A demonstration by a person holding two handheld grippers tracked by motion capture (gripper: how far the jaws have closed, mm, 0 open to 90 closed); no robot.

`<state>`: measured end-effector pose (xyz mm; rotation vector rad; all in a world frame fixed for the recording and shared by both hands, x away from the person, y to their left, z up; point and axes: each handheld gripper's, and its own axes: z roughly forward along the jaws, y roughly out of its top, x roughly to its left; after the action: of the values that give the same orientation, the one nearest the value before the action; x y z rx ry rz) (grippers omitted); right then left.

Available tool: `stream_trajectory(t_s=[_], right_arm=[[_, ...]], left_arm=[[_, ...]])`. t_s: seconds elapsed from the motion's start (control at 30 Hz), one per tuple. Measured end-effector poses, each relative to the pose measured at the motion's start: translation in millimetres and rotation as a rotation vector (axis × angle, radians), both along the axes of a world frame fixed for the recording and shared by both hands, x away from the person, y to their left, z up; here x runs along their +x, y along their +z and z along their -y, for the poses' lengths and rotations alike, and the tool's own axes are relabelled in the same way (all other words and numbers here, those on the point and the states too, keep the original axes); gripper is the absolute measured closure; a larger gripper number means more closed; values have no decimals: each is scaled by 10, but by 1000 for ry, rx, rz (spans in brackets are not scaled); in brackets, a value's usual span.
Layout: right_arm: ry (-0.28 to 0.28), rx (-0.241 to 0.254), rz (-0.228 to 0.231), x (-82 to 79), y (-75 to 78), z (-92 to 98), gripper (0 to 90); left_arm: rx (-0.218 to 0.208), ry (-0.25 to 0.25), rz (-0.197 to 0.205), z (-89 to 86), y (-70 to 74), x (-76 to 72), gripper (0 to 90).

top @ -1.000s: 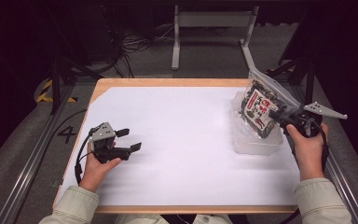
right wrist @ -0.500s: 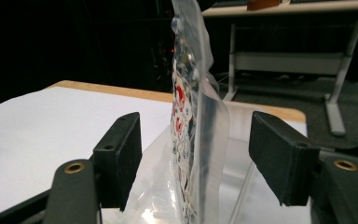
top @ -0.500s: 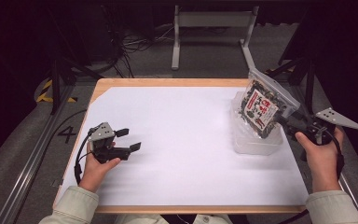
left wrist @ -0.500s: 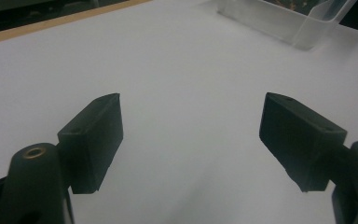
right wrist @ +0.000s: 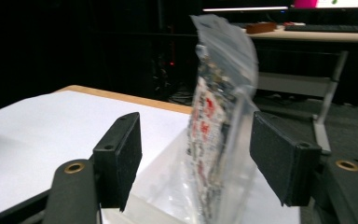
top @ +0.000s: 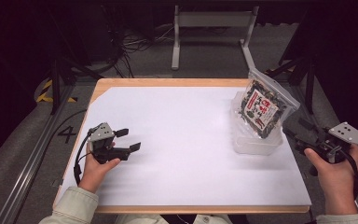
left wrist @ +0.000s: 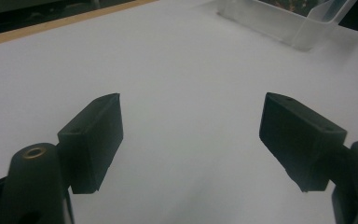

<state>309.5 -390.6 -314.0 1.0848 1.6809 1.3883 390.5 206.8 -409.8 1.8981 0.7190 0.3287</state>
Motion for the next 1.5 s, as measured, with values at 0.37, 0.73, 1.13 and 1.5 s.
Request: stream_trajectory(t_s=[0.37,0.73,1.13,1.5], right_arm=[[174,9,2,-31,86,-449,319],[308,4,-21,94,-90,-836,285],[425,-15,-63,230,-481,-1134,263],[426,-17,-118,351,-902,-1227,263]], left_arm=[[-3,3,1,-10,11,-27,224],[-3,-9,4,0,29,-64,221],[-4,-13,11,3,33,-79,218],[-3,-2,17,-15,-12,-160,215]])
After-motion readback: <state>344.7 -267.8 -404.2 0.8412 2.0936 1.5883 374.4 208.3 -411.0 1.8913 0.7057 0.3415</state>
